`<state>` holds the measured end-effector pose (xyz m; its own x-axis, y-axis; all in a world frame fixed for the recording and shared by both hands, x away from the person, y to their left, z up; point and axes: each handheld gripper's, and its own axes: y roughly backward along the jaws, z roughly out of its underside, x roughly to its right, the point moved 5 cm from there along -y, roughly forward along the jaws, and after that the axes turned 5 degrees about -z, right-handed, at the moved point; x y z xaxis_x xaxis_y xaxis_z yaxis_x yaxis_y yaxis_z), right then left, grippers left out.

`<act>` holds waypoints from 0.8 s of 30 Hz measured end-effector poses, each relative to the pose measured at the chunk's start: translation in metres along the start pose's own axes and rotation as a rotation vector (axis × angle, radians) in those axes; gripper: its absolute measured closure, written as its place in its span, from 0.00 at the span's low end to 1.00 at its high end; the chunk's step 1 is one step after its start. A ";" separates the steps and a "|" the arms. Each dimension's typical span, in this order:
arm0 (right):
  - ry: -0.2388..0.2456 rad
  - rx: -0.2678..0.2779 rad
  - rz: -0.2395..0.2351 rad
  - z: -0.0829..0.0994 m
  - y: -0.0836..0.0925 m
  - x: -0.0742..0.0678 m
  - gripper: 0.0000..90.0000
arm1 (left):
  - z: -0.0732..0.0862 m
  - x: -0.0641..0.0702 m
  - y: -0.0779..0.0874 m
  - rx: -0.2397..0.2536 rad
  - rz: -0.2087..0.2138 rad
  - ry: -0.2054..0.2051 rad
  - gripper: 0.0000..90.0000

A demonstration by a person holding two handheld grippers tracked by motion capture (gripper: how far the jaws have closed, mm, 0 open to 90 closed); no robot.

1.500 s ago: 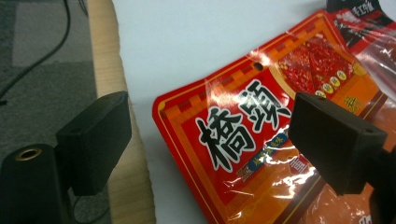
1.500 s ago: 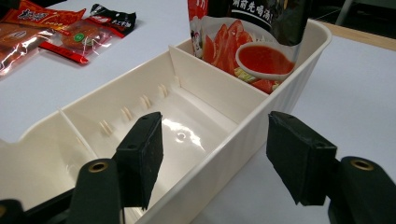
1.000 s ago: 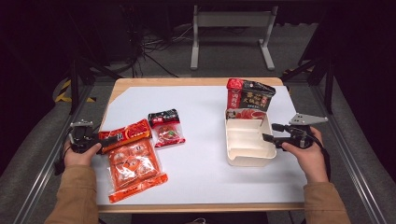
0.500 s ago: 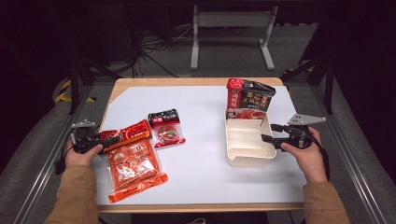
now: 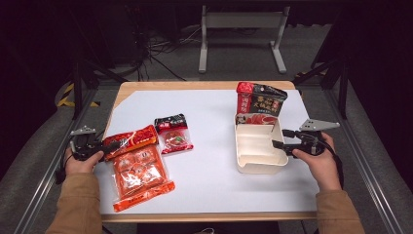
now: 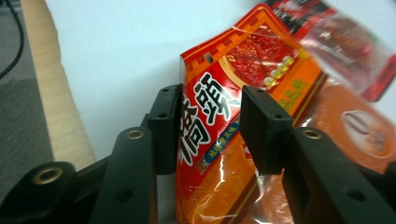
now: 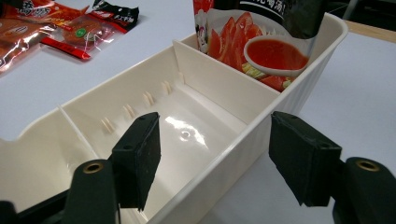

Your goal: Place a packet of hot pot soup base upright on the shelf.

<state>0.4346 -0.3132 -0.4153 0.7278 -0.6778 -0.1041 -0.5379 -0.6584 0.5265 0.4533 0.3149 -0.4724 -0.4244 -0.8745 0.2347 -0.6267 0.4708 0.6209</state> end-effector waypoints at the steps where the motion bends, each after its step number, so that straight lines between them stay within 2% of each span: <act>1: 0.002 0.000 0.000 0.000 -0.001 0.000 0.38 | 0.000 0.000 0.000 0.005 0.004 -0.011 0.68; 3: 0.004 -0.003 0.002 0.000 -0.001 0.000 0.38 | 0.000 0.004 -0.001 0.017 0.005 -0.040 0.67; 5: 0.006 -0.004 -0.001 0.000 -0.002 0.000 0.38 | 0.000 0.004 -0.002 0.018 0.001 -0.046 0.67; 9: 0.011 -0.006 -0.002 0.000 -0.002 0.000 0.38 | 0.001 0.005 -0.002 0.017 0.004 -0.019 0.67; 10: 0.013 -0.004 -0.002 0.000 -0.002 0.000 0.38 | 0.001 0.004 -0.002 0.017 -0.007 -0.032 0.70; 14: 0.015 -0.005 -0.001 0.000 -0.002 0.000 0.38 | 0.002 0.004 -0.006 0.009 -0.007 -0.047 0.70; 18: 0.016 -0.011 -0.001 0.000 -0.003 -0.001 0.38 | 0.006 -0.001 -0.011 -0.012 -0.013 -0.029 0.73; 21: 0.017 -0.012 -0.001 0.000 -0.003 -0.001 0.38 | 0.009 -0.004 -0.015 -0.019 -0.007 0.010 0.75; 24: 0.018 -0.013 -0.001 0.001 -0.003 -0.001 0.38 | 0.010 -0.004 -0.016 -0.023 -0.012 0.024 0.78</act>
<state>0.4354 -0.3109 -0.4173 0.7359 -0.6712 -0.0896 -0.5315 -0.6546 0.5376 0.4589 0.3124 -0.4903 -0.4015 -0.8826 0.2447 -0.6163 0.4579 0.6406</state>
